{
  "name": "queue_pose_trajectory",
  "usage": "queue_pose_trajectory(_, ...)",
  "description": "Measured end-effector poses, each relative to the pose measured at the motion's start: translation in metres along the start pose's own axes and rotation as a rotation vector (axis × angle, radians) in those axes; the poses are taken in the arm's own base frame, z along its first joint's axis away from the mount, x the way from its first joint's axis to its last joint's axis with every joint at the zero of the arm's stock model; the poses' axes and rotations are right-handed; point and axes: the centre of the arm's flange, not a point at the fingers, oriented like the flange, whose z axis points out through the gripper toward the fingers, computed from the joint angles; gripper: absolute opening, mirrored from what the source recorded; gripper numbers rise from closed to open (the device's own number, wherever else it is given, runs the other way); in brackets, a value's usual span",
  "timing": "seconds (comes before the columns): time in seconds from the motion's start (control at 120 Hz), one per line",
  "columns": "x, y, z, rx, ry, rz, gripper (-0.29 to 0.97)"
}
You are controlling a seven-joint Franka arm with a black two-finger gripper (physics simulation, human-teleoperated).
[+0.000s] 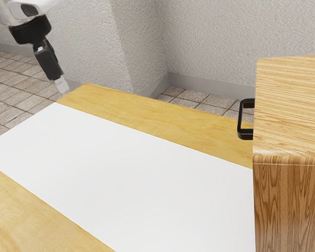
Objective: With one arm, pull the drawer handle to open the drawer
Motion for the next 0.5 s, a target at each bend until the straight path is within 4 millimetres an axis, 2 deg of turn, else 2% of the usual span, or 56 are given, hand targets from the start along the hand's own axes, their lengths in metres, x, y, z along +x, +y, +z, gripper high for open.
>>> queue_pose_trajectory(0.158,0.006,0.011,-0.001,-0.008,0.002,0.087,0.68)
queue_pose_trajectory(0.258,0.016,0.003,0.019,-0.018,-0.040,0.137,0.68)
queue_pose_trajectory(0.317,0.031,0.005,0.032,-0.022,-0.050,0.248,0.68)
queue_pose_trajectory(0.358,0.053,0.026,0.038,-0.025,-0.037,0.395,0.68)
queue_pose_trajectory(0.5,0.123,0.133,0.072,0.034,-0.087,0.929,0.68)
